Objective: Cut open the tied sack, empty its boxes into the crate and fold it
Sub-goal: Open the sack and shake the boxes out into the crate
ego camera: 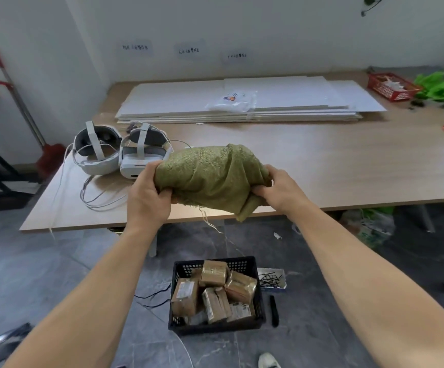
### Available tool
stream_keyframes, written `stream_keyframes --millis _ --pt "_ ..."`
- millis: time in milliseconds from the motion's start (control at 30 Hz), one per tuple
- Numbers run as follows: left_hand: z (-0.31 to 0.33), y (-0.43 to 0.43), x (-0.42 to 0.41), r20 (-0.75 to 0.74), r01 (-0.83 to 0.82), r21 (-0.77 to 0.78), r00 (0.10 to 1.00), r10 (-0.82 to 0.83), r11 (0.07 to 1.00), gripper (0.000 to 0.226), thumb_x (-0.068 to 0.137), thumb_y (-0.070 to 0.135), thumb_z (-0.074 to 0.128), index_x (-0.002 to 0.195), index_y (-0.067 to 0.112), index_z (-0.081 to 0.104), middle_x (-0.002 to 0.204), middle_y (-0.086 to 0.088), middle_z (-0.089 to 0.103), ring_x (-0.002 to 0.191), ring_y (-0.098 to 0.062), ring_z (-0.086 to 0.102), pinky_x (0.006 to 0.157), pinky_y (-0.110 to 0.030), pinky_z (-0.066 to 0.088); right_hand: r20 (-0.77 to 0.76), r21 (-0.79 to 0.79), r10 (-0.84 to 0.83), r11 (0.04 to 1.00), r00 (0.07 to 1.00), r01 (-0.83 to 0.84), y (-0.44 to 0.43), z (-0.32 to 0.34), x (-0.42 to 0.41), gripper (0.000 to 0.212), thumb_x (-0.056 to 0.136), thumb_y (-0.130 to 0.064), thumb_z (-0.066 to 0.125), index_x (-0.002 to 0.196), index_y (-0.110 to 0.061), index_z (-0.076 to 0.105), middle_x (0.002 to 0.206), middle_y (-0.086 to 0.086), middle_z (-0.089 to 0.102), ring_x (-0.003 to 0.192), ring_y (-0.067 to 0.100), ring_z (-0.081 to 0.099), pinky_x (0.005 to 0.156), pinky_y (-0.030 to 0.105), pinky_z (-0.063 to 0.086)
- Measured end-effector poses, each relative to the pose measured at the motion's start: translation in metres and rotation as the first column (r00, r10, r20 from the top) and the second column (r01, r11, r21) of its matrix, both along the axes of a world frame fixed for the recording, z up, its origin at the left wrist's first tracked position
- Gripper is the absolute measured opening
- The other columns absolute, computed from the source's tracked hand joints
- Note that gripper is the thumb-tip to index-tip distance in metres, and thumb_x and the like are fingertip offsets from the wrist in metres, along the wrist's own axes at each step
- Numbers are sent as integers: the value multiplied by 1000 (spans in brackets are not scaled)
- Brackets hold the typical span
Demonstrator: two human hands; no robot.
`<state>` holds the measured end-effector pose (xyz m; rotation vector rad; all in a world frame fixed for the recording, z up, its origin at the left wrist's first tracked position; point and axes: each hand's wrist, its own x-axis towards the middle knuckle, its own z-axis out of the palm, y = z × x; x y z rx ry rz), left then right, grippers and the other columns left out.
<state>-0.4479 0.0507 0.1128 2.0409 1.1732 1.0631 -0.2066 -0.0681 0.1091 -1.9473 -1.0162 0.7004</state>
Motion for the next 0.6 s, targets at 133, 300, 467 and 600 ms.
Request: stream_keyframes --millis 133,300,467,600 --pt "-8 4 6 262 16 -278 963 59 960 58 82 -16 47 101 37 59 105 -6 61 87 -34 67 62 -32 59 86 -77 10 997 996 -4 4 1 -5 29 83 -23 66 111 -31 61 102 2 68 99 27 63 89 47 54" --pt "-7 2 3 495 213 -460 867 50 862 62 83 -26 40 97 31 59 108 -3 58 100 -20 60 66 -24 60 210 -146 28 989 977 3 0 -5 -4 35 82 -37 62 116 -39 56 110 2 63 103 27 60 90 47 51" --pt "-5 -9 -2 572 379 -546 820 2 747 40 76 -5 50 109 16 56 109 -11 58 102 -23 60 90 -38 55 -350 15 -70 997 934 80 -7 -13 -9 30 93 -2 52 115 -22 56 108 11 67 86 29 71 61 32 56" --pt "-7 -8 -3 597 386 -626 796 97 678 28 80 19 53 106 9 59 103 -9 62 100 -23 59 90 -44 51 -636 91 -81 980 768 179 -12 -10 -4 16 93 -3 46 98 -6 61 96 12 65 85 29 66 86 44 57"
